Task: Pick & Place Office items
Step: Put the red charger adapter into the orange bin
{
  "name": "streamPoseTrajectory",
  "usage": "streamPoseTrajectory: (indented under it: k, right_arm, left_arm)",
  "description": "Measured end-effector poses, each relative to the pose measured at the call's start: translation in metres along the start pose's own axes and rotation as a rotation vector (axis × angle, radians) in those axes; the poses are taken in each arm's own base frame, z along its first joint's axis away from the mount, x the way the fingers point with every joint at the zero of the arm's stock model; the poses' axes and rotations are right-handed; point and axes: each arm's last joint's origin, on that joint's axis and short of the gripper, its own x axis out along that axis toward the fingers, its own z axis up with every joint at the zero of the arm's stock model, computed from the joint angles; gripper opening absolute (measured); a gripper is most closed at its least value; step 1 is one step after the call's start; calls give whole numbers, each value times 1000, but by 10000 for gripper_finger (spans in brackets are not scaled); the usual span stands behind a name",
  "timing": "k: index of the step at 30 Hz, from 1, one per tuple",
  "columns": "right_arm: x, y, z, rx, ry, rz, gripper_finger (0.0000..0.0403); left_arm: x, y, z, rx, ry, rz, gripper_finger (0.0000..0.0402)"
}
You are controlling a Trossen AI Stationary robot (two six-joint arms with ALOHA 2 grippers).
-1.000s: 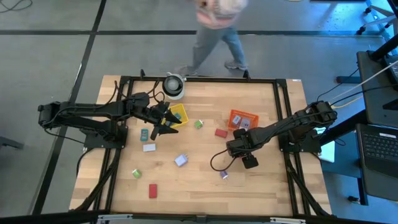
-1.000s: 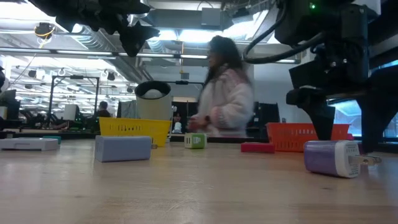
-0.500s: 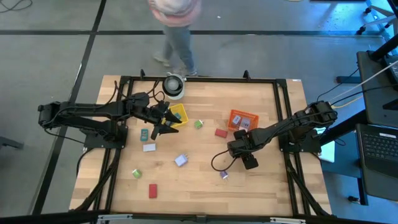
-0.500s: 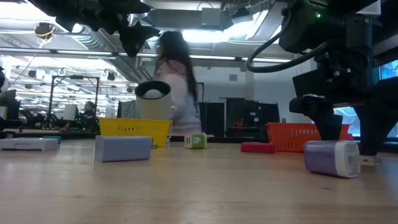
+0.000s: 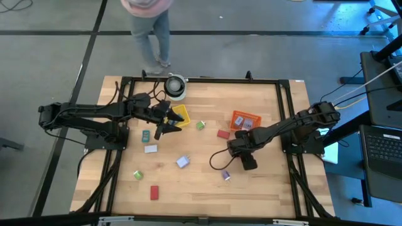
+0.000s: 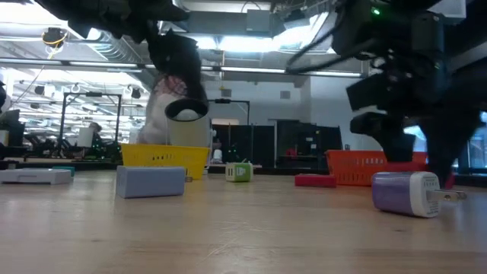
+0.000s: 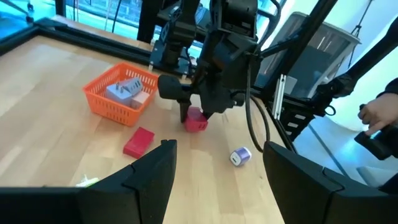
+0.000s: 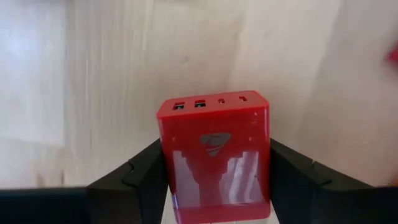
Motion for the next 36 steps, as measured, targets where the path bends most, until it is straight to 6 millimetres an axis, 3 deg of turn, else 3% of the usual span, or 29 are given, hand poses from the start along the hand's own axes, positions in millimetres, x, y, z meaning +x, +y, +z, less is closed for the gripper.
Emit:
streamPoseTrajectory:
  k: [8, 14, 19, 29, 36]
  right_arm:
    - [-30, -20, 21, 66, -34, -17, 216]
    - [-51, -44, 21, 134, 46, -67, 216]
    - [-67, -63, 10, 210, 52, -72, 216]
    - [-111, -96, -18, 392, -102, -100, 215]
    - [-95, -114, -46, 506, -45, -66, 215]
  left_arm:
    - [0, -1, 3, 14, -33, -9, 235]
    - [-5, -3, 5, 48, -43, -19, 235]
    - [-16, -9, 9, 88, -61, -31, 235]
    - [-42, -18, 10, 115, -79, 30, 235]
    - [-51, -20, 7, 107, -58, 38, 235]
